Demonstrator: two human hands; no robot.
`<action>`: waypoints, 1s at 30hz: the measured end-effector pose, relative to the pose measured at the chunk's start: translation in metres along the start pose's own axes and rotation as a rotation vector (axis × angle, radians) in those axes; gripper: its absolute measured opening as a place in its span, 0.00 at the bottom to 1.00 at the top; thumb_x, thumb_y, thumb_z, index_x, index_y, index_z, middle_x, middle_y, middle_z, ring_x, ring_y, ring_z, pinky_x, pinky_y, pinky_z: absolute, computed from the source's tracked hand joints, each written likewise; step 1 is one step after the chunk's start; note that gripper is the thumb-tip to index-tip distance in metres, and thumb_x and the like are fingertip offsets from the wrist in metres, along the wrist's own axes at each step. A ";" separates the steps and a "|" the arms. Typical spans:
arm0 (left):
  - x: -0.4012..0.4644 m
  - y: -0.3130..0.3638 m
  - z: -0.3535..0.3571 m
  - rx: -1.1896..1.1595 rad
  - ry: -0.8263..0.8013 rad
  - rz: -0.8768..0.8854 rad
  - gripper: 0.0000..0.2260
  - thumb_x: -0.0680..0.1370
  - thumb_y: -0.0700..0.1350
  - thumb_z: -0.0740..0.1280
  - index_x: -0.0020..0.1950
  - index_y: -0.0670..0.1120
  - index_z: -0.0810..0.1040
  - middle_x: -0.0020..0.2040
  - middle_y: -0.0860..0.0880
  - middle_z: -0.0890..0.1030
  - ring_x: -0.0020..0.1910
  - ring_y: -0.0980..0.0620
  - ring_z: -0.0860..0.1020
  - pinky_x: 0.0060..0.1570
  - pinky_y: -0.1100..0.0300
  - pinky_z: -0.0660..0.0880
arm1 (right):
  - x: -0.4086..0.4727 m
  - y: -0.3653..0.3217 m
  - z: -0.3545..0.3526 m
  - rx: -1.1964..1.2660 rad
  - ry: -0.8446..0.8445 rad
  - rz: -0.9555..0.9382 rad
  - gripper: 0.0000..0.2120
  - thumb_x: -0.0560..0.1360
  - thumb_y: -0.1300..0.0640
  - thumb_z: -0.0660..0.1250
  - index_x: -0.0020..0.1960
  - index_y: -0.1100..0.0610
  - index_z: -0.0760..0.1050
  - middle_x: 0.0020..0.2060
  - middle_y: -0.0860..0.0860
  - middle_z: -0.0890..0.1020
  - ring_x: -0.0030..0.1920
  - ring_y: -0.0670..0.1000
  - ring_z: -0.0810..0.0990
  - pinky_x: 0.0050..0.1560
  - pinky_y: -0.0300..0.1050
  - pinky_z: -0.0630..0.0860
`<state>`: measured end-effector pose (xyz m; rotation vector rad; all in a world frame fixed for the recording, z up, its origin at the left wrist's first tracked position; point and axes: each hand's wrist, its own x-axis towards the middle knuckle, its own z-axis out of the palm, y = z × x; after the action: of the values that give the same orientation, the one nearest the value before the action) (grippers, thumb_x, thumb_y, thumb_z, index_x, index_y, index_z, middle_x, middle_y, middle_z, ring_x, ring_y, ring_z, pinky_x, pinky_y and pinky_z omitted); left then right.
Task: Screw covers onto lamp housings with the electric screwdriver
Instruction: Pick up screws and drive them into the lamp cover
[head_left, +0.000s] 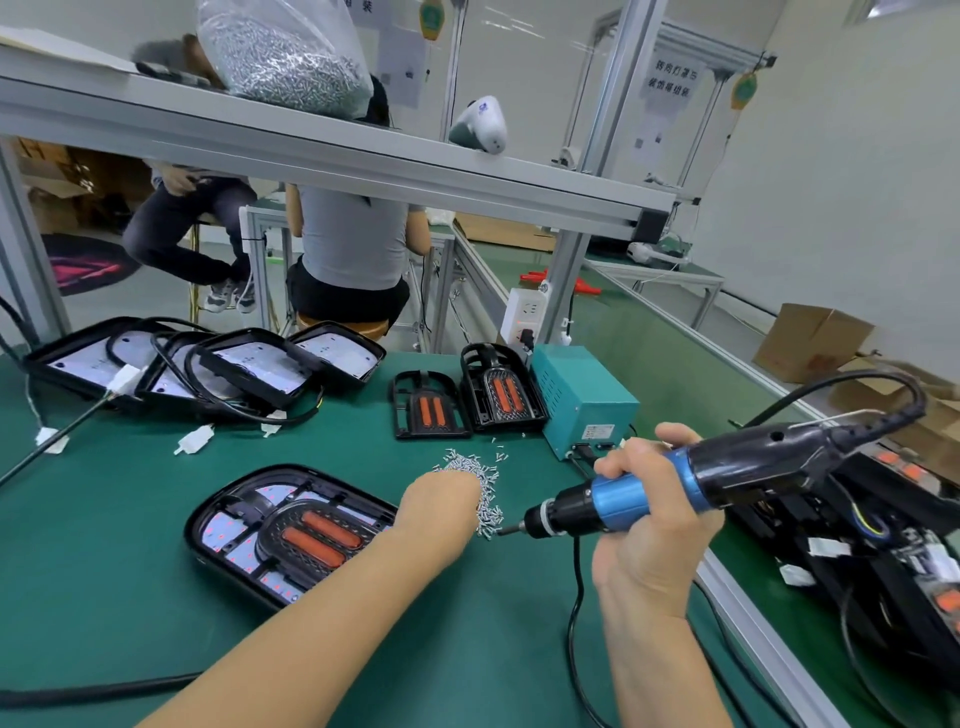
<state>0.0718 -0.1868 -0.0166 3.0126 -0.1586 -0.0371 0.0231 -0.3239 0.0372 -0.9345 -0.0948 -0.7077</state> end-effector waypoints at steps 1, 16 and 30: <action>0.000 -0.002 -0.003 -0.112 0.030 -0.010 0.07 0.75 0.34 0.59 0.38 0.41 0.68 0.37 0.44 0.75 0.39 0.43 0.72 0.41 0.53 0.73 | 0.001 0.000 0.001 0.007 0.001 0.002 0.12 0.65 0.68 0.65 0.43 0.54 0.73 0.27 0.51 0.74 0.28 0.51 0.74 0.34 0.40 0.74; -0.059 -0.064 -0.033 -1.750 -0.066 -0.212 0.04 0.77 0.36 0.66 0.43 0.40 0.79 0.35 0.46 0.80 0.30 0.54 0.77 0.29 0.64 0.76 | -0.004 -0.013 0.039 0.235 -0.040 0.073 0.11 0.65 0.66 0.63 0.44 0.55 0.70 0.24 0.47 0.71 0.26 0.48 0.73 0.36 0.39 0.74; -0.091 -0.099 -0.031 -2.079 -0.072 -0.251 0.03 0.74 0.35 0.65 0.46 0.39 0.78 0.35 0.45 0.80 0.30 0.55 0.77 0.29 0.65 0.77 | -0.037 0.001 0.086 0.330 -0.171 0.171 0.10 0.66 0.66 0.62 0.44 0.55 0.69 0.24 0.46 0.72 0.26 0.47 0.72 0.36 0.39 0.74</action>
<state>-0.0078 -0.0754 0.0034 0.9346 0.1783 -0.1818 0.0140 -0.2391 0.0755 -0.6747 -0.2717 -0.4352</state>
